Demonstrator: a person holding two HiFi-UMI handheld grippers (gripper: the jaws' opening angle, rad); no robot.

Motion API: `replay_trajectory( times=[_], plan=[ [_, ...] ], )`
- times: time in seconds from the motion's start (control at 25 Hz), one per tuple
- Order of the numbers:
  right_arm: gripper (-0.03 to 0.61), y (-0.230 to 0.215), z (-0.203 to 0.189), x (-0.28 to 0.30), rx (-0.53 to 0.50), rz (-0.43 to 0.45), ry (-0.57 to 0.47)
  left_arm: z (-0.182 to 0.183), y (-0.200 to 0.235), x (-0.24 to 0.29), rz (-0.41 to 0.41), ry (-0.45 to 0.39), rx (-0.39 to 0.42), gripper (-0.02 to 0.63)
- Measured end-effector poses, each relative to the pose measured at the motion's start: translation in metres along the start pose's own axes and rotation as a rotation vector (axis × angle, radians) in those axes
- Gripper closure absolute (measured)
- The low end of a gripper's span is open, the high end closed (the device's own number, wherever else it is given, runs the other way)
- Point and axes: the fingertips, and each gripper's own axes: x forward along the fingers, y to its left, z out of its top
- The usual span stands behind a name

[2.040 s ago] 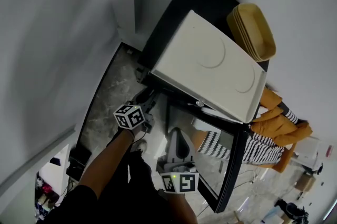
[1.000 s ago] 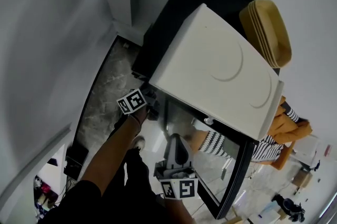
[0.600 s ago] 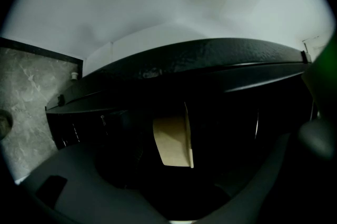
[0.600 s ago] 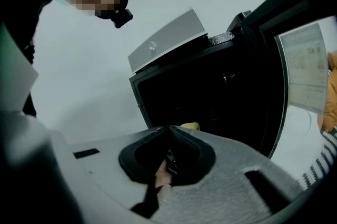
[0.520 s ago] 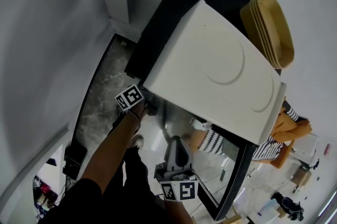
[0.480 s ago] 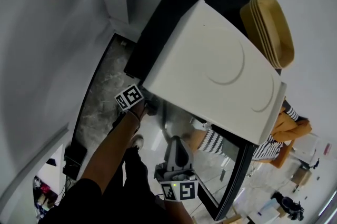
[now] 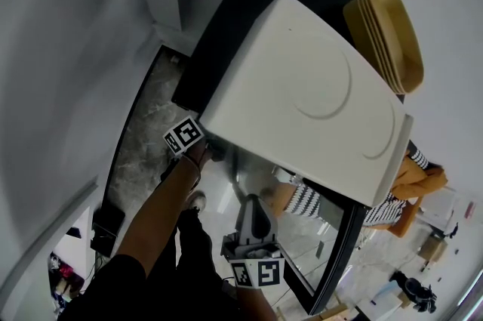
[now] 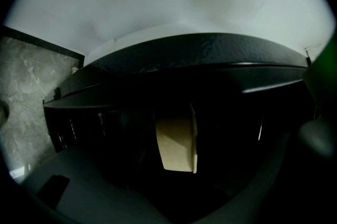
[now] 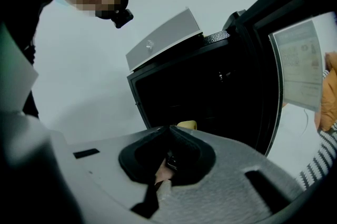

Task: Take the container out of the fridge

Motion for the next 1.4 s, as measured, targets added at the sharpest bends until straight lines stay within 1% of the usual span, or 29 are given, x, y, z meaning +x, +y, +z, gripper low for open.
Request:
replay_trajectory(
  times=[0.12, 0.32, 0.48, 0.52, 0.68, 1.4],
  plan=[
    [0.578, -0.001, -0.001, -0.001, -0.001, -0.003, 0.003, 0.001, -0.001, 0.001, -0.003, -0.007, -0.016, 0.334],
    [0.577, 0.0, -0.004, -0.001, 0.0, -0.007, 0.007, 0.001, -0.003, 0.001, -0.002, -0.004, -0.015, 0.352],
    [0.577, 0.0, -0.005, -0.002, 0.004, -0.007, 0.006, 0.0, -0.004, -0.001, -0.002, -0.013, -0.038, 0.407],
    [0.577, 0.001, -0.005, -0.002, 0.003, -0.007, 0.006, 0.0, -0.004, -0.002, 0.0, -0.016, -0.043, 0.411],
    [0.577, 0.002, -0.005, -0.004, 0.001, -0.009, 0.004, 0.001, -0.002, -0.005, 0.001, -0.022, -0.056, 0.42],
    [0.577, 0.006, -0.007, -0.012, 0.007, -0.02, -0.002, 0.002, -0.002, -0.017, 0.009, -0.038, -0.094, 0.423]
  ],
)
